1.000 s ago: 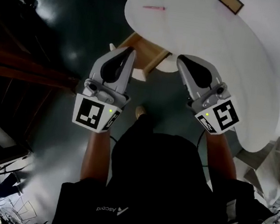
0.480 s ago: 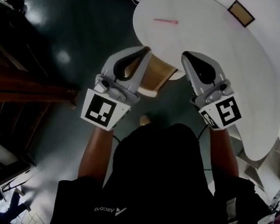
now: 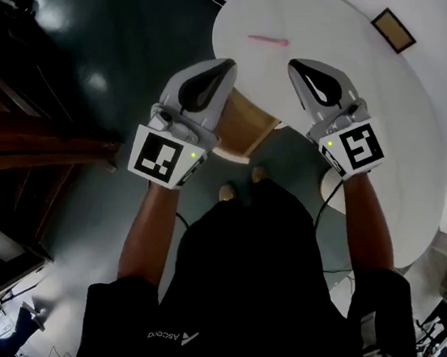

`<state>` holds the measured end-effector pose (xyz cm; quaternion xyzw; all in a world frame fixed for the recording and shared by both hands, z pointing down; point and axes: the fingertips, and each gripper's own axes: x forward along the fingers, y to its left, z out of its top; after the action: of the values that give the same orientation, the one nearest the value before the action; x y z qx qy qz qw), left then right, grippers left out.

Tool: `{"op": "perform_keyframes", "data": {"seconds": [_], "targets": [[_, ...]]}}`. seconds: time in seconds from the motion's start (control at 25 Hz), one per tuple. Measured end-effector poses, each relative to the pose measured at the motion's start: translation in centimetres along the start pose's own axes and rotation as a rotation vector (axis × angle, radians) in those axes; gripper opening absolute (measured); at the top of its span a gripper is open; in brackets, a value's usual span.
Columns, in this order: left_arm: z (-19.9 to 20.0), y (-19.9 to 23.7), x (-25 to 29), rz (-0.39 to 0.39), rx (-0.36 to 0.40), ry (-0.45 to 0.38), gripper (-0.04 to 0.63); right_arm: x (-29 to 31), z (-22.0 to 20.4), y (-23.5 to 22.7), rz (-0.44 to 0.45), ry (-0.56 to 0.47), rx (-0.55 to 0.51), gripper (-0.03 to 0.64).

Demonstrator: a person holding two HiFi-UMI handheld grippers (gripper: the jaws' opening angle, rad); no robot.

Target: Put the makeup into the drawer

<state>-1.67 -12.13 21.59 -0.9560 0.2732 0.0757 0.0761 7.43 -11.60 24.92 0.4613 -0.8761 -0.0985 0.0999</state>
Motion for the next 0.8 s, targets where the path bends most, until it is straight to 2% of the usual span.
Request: {"op": "perform_keyframes", "data": {"seconds": [0.24, 0.48, 0.8], "targets": [[-2.9, 2.2, 3.2, 0.07, -0.012, 0.056, 0.011, 3.5, -4.2, -3.6, 0.089, 0.114, -0.052, 0.003], [-5.2, 3.3, 6.2, 0.098, -0.017, 0.058, 0.011, 6.7, -8.7, -6.4, 0.192, 0.207, -0.078, 0.005], [-7.8, 4.7, 8.6, 0.152, -0.047, 0.094, 0.011, 10.6, -15.7, -8.5, 0.337, 0.362, -0.109, 0.079]]}}
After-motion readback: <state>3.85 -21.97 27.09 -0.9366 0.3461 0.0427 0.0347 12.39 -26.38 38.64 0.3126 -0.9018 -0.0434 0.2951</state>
